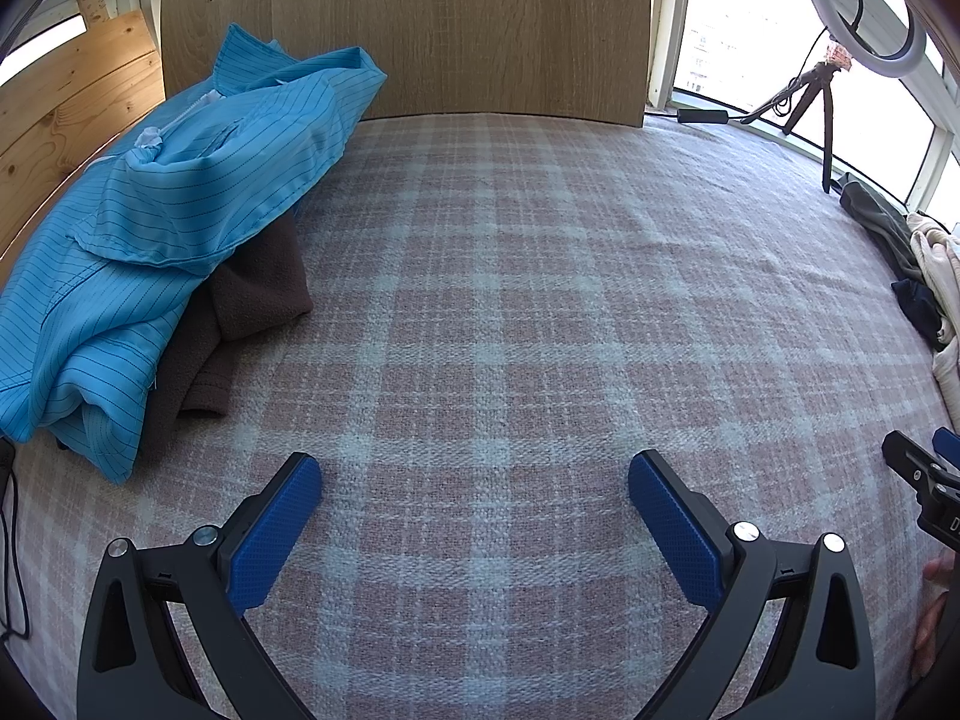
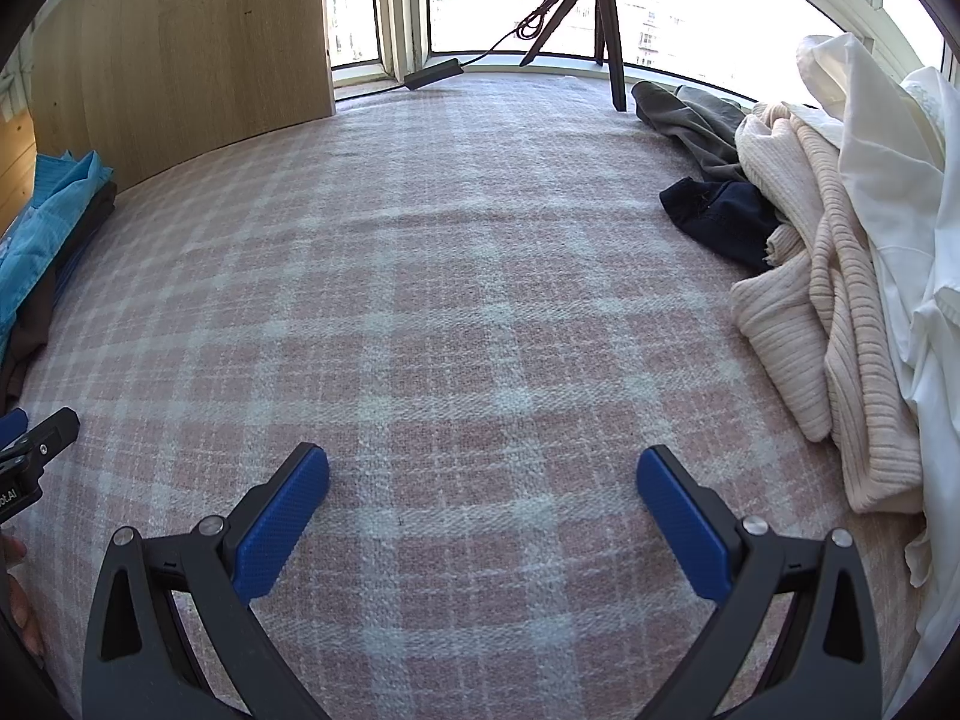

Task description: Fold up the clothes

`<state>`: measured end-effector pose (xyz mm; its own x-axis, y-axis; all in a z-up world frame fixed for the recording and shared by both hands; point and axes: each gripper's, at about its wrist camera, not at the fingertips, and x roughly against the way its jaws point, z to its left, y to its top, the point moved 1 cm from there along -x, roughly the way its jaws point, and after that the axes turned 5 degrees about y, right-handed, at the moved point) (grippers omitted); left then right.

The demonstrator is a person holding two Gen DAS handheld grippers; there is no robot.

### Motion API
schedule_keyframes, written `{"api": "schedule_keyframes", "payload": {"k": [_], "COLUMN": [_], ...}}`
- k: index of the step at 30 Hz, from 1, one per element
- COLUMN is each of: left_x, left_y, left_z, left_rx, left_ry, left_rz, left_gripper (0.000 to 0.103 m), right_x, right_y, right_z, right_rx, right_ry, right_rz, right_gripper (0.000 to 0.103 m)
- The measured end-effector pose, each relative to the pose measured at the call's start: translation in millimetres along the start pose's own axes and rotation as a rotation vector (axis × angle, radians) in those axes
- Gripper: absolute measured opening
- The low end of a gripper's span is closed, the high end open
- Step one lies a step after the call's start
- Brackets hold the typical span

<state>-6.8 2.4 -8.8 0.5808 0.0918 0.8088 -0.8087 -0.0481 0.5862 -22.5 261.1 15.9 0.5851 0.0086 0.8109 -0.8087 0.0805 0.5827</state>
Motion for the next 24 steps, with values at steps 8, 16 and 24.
{"api": "schedule_keyframes", "payload": {"k": [8,16,24], "left_x": [3.1,63.6,141.1], "left_y": [3.2,20.5,49.3], "left_z": [-0.7,12.5,47.1], "left_rx": [-0.028,-0.081,-0.068], "left_ry": [0.026,-0.015,-0.063], "left_rz": [0.026,-0.023,-0.12], "left_gripper": [0.102,0.101,0.101], "right_x": [2.4,59.4,164.4], "right_y": [0.4,-3.2,5.4], "right_z": [-0.2,17.7,27.5], "right_rx": [-0.034,-0.079,-0.124], "right_ry": [-0.014,0.045,0.026], "right_rz": [0.052,0.033,-0.13], "right_gripper": [0.103,0.103,0.103]}}
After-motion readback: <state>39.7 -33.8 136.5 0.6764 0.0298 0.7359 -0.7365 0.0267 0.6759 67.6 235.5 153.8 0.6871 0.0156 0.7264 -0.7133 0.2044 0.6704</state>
